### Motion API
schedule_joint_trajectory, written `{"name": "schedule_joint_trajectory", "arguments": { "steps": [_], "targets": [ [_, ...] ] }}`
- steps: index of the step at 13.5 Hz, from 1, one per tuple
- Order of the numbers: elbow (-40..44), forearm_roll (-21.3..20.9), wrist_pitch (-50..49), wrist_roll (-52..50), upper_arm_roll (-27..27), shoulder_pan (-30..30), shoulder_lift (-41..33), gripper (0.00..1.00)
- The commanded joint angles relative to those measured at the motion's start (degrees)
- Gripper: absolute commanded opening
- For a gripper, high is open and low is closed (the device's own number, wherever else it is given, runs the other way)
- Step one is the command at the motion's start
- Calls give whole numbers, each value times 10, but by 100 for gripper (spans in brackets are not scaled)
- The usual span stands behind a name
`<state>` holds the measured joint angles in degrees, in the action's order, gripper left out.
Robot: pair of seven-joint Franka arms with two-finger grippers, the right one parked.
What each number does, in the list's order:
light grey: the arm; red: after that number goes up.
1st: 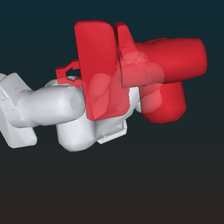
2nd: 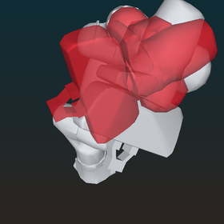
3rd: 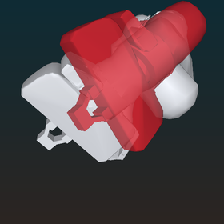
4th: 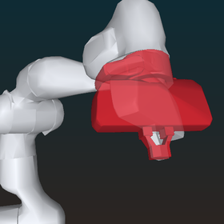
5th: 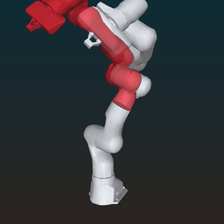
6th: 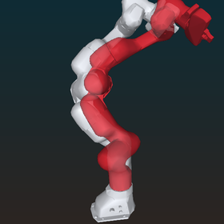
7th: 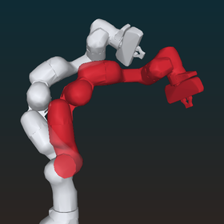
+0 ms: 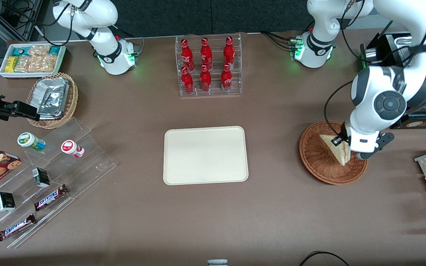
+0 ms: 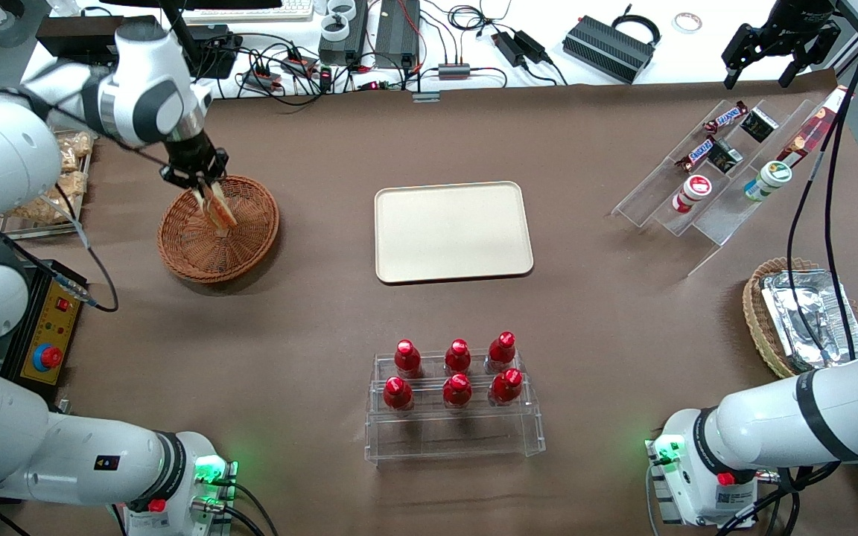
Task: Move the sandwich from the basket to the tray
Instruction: 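Lift the sandwich and carry it toward the cream tray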
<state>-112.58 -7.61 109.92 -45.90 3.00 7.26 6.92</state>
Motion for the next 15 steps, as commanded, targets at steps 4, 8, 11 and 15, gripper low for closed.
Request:
{"name": "schedule_joint_trajectory", "arguments": {
  "steps": [4,8,11,15],
  "targets": [
    [179,0,-170,-10,108,3,28,0],
    [249,2,-162,-20,199,3,77,0],
    [338,-12,-147,-81,273,7,187,0],
    [401,-73,-82,-131,276,86,282,0]
  ]
}}
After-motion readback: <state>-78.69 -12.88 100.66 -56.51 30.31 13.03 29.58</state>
